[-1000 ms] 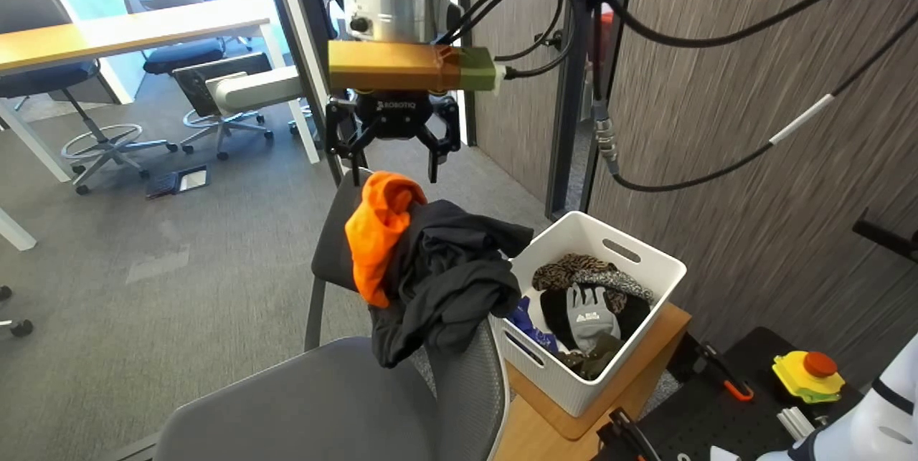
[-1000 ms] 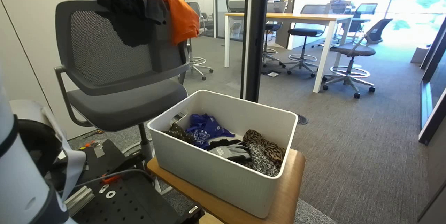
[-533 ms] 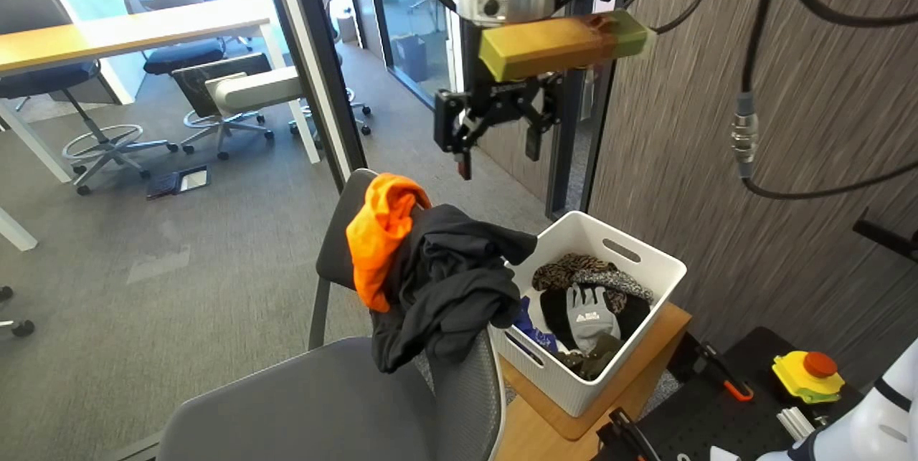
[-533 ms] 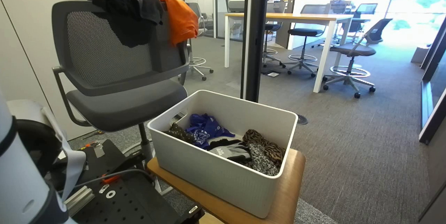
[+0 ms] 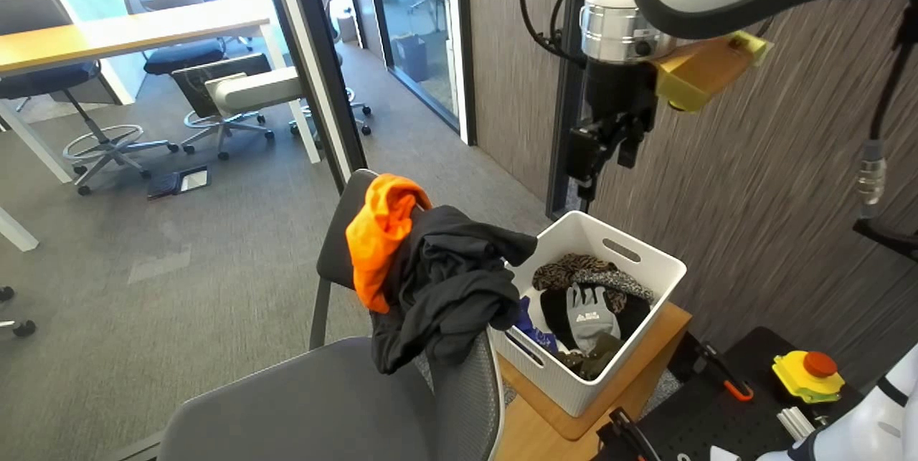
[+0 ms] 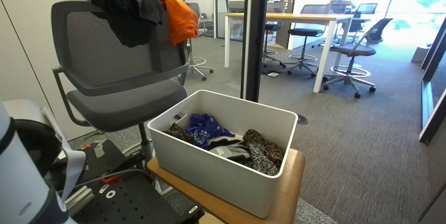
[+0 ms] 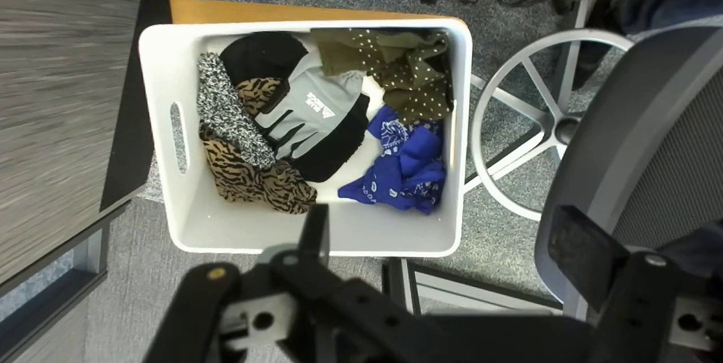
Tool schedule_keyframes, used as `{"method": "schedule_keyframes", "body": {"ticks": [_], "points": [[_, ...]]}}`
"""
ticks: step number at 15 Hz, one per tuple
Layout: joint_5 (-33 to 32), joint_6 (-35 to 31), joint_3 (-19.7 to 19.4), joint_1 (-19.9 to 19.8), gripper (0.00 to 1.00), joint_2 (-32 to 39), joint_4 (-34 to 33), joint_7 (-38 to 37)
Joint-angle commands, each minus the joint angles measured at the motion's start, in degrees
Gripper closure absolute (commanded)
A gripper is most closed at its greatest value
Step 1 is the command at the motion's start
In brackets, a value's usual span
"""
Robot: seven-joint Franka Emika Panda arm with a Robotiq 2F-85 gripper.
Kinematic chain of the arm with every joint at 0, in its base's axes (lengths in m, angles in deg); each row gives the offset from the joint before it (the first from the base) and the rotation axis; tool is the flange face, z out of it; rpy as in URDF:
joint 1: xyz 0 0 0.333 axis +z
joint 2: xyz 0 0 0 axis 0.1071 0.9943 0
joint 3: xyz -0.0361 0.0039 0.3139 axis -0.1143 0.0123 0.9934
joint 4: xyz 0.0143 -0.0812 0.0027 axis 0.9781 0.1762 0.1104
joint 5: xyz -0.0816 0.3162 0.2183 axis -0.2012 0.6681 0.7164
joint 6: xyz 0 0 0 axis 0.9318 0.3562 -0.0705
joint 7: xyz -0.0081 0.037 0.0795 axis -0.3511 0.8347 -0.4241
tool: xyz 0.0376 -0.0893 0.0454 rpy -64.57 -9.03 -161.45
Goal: Put the orange shirt on the backrest of the chair
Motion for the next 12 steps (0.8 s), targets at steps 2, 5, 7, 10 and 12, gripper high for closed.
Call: {"method": "schedule_keyframes", "body": {"ticks": [2,5,7,10,12], "points": [[-0.8,-2.6,-2.5,-0.8,0.00,-8.2,6.7,7.6],[0.0,-3.9,-4.0,-1.1,0.00,-10.9,9.3,9.0],[0.0,-4.5,-4.7,-1.3,0.00,-12.1,10.5,9.7],[0.1,-5.0,-5.5,-1.4,0.00,-12.8,11.7,10.5],[0.0,-3.3,-4.7,-1.6,0.00,-11.2,10.5,9.2]]}}
